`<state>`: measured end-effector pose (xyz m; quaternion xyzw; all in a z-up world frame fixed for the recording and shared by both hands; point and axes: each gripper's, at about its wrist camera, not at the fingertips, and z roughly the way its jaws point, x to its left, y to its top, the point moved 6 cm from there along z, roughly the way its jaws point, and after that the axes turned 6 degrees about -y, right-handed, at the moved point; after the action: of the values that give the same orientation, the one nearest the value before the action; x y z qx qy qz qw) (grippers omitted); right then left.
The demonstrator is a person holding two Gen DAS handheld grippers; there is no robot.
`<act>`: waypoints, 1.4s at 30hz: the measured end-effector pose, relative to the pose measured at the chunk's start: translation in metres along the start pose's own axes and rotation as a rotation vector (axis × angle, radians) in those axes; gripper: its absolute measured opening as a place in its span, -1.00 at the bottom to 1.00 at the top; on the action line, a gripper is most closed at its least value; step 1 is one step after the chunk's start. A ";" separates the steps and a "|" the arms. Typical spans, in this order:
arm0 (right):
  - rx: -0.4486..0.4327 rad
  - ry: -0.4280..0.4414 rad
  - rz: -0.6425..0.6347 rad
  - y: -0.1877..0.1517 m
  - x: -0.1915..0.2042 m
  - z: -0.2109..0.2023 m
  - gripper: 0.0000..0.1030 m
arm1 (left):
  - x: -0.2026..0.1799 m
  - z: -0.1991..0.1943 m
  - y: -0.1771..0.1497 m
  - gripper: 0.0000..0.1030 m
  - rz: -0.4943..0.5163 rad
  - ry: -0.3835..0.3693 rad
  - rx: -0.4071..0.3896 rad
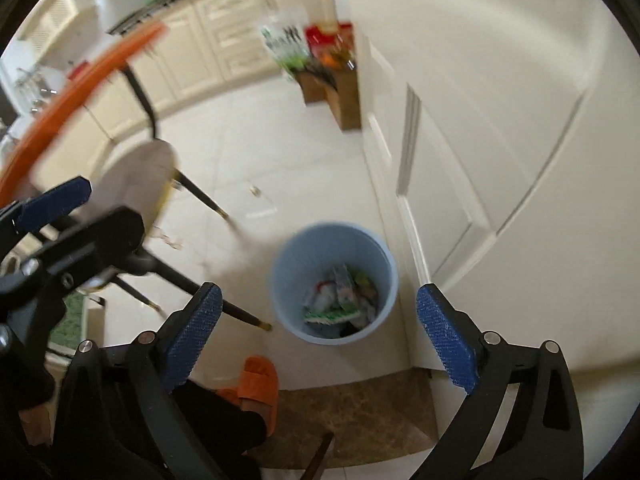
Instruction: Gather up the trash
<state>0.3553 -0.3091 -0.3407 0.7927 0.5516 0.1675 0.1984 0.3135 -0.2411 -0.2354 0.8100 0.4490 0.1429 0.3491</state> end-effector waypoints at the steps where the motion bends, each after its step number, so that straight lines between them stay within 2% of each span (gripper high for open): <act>1: -0.025 0.007 -0.007 0.002 0.007 -0.014 0.90 | -0.002 -0.016 -0.004 0.64 -0.001 0.003 -0.022; 4: -0.099 0.025 -0.027 0.004 0.024 -0.055 0.91 | -0.004 -0.071 -0.014 0.71 0.005 0.017 -0.081; 9: -0.212 0.043 -0.079 0.008 0.055 -0.123 1.00 | -0.011 -0.153 -0.035 0.73 0.000 0.083 -0.181; 12: -0.264 0.045 -0.101 0.009 0.066 -0.157 1.00 | -0.016 -0.193 -0.048 0.82 -0.028 0.103 -0.226; 18: -0.382 0.076 -0.114 0.016 0.081 -0.225 1.00 | -0.025 -0.269 -0.072 0.89 -0.037 0.204 -0.316; 20: -0.424 0.078 -0.113 0.014 0.085 -0.247 1.00 | -0.030 -0.287 -0.084 0.98 -0.051 0.236 -0.336; 24: -0.513 0.131 -0.102 0.012 0.092 -0.285 1.00 | -0.046 -0.310 -0.100 0.98 -0.068 0.282 -0.371; 30: -0.609 0.185 -0.155 0.003 0.127 -0.336 1.00 | -0.058 -0.323 -0.101 0.99 -0.093 0.321 -0.417; 34: -0.636 0.204 -0.176 -0.003 0.143 -0.349 1.00 | -0.066 -0.331 -0.106 0.99 -0.083 0.347 -0.450; 37: -0.653 0.187 -0.175 -0.003 0.144 -0.348 1.00 | -0.068 -0.337 -0.111 0.99 -0.080 0.370 -0.467; 42: -0.670 0.195 -0.169 -0.005 0.148 -0.356 1.00 | -0.072 -0.336 -0.114 0.99 -0.088 0.379 -0.471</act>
<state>0.2282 -0.1220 -0.0284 0.6154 0.5461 0.3968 0.4069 0.0189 -0.1129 -0.0679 0.6456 0.4953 0.3764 0.4430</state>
